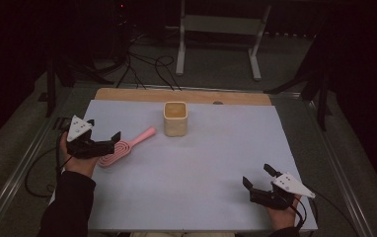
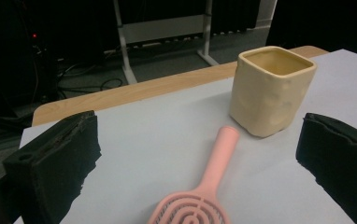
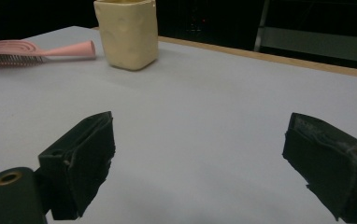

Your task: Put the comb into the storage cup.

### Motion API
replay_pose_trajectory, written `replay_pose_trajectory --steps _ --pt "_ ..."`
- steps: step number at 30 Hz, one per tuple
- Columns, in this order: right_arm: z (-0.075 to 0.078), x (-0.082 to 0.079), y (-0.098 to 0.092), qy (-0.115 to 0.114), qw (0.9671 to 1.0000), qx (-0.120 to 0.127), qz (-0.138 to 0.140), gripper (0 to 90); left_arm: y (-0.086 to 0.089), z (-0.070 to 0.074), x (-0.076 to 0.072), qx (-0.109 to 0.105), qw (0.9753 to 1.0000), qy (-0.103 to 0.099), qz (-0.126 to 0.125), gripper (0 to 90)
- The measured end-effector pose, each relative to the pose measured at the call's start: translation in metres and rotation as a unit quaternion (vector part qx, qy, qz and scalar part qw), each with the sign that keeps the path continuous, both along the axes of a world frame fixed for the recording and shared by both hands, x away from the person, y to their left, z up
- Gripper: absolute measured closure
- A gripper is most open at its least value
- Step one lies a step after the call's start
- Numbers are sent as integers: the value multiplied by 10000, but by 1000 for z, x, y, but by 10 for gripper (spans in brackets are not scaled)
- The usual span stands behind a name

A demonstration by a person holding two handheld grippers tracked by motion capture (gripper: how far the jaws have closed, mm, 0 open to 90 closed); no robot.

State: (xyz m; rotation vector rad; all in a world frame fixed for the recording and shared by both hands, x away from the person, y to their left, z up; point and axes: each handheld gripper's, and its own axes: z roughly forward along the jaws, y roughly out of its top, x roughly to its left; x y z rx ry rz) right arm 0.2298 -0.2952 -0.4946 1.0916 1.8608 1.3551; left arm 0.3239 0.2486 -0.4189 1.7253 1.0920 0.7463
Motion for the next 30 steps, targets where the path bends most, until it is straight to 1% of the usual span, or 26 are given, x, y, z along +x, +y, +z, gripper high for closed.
replay_pose_trajectory --steps 6,15,19,20,24,30 --pt "0 0 0 1 10000 1 -1 91 0 2 6 -27 10000 -41 33 2" --pt "-1 1 0 6 10000 -11 4 91 -1 -2 13 -54 9999 -12 125 2" --pt "-1 1 0 9 10000 -13 10 91 -1 -2 15 -35 9999 0 149 2" --pt "-1 1 0 7 10000 -16 19 91 -2 -2 18 -6 9999 12 151 2" --pt "-1 1 0 10 10000 -13 21 91 -5 -1 22 33 9999 22 148 2" --pt "-1 2 1 23 10000 -27 14 91 -8 -3 28 35 9999 85 118 2"
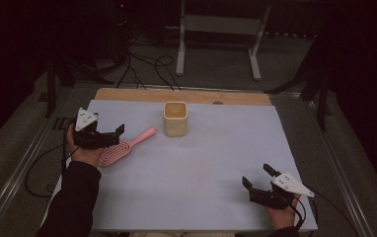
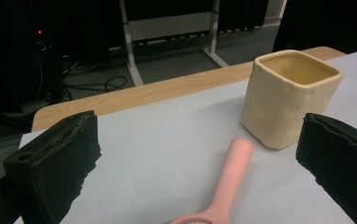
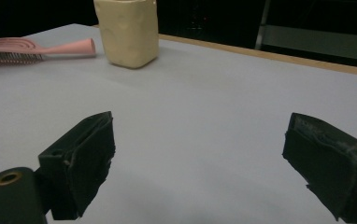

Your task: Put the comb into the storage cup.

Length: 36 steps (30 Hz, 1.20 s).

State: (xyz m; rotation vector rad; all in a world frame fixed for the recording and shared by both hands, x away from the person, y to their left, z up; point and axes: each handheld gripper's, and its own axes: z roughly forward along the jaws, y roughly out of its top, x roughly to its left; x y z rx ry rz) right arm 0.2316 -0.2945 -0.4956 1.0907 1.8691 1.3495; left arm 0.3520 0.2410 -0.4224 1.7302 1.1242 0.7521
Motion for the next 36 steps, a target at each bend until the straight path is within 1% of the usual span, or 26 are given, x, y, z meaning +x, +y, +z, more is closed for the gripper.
replay_pose_trajectory --steps 1,3,6,9,13,14,22,32,36 --pt "0 0 0 0 10000 0 0 91 0 0 0 0 10000 0 0 2" --pt "0 0 0 5 10000 0 8 91 -1 -4 5 -8 10000 100 2 2" --pt "0 0 0 4 10000 0 9 91 -2 -6 8 -25 9999 147 11 2" --pt "0 1 0 18 10000 4 24 91 -3 -10 13 37 9997 243 39 2" --pt "0 1 0 21 10000 4 30 91 -3 -12 15 46 9996 283 43 2" --pt "0 1 1 18 10000 3 37 91 -3 -15 18 53 9994 322 79 2" --pt "-1 3 1 23 10000 5 61 91 -4 -18 24 34 9992 360 176 2" --pt "-1 4 1 38 10000 20 55 91 -4 -12 34 62 9990 328 287 3" --pt "-1 4 1 39 10000 14 46 91 -5 -12 36 66 9990 328 297 3"
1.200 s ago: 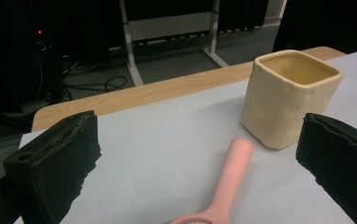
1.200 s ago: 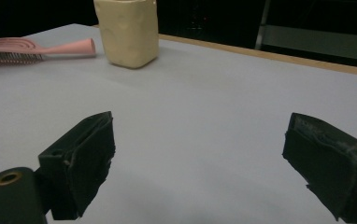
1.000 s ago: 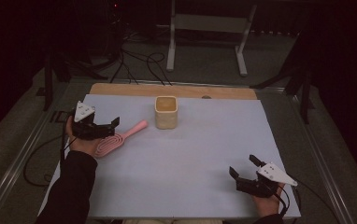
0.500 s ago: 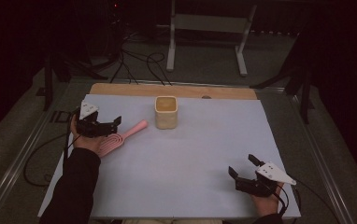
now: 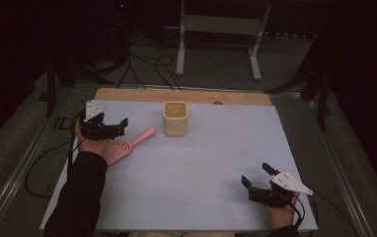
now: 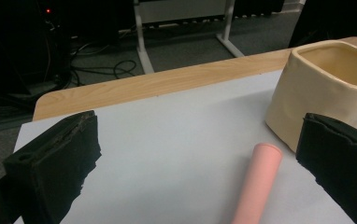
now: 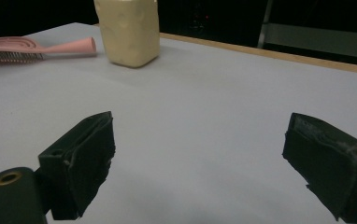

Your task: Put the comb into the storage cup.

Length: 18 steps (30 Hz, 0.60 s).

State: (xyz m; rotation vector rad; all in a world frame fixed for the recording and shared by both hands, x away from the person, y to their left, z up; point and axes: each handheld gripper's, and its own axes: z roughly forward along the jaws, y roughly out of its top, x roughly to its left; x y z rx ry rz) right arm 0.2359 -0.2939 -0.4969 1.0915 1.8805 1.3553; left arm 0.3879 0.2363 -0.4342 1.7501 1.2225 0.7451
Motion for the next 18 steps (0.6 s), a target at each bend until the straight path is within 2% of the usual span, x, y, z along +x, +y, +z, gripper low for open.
replay_pose_trajectory --steps 9,18 --pt "0 0 -2 0 10000 1 -33 91 -7 -10 8 51 9999 100 40 3" --pt "0 1 -3 -10 10000 2 -29 91 -12 -10 16 99 9998 165 47 3"
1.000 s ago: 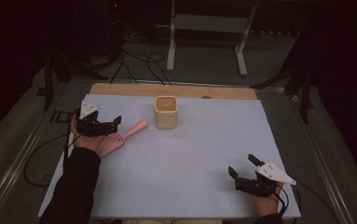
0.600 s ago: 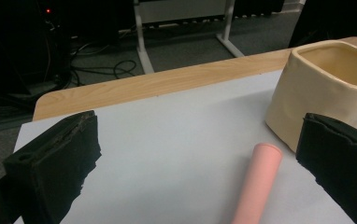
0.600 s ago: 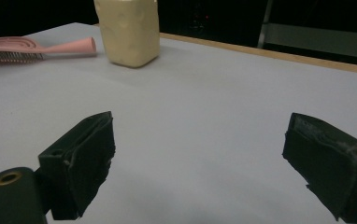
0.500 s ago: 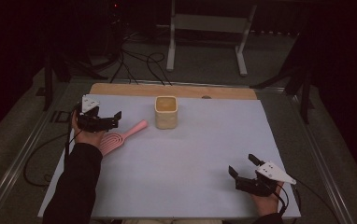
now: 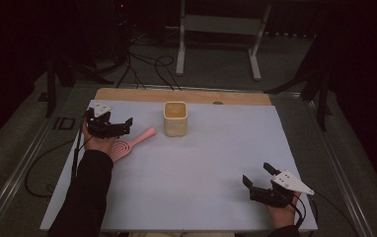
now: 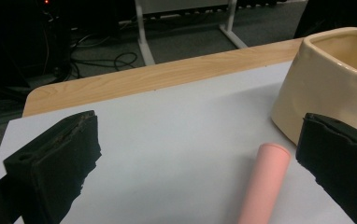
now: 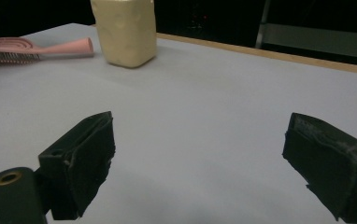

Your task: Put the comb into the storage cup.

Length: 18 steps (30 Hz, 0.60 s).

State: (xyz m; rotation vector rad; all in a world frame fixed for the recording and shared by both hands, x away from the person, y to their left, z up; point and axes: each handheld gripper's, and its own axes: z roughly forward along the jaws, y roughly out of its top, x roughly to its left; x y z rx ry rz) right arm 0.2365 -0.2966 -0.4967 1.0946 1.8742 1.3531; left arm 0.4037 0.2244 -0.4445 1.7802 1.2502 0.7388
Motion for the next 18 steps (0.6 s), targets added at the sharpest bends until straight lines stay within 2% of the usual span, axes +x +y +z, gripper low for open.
replay_pose_trajectory --steps 18 --pt "0 0 1 8 10000 -17 11 91 -4 -4 9 -16 9999 108 101 6"
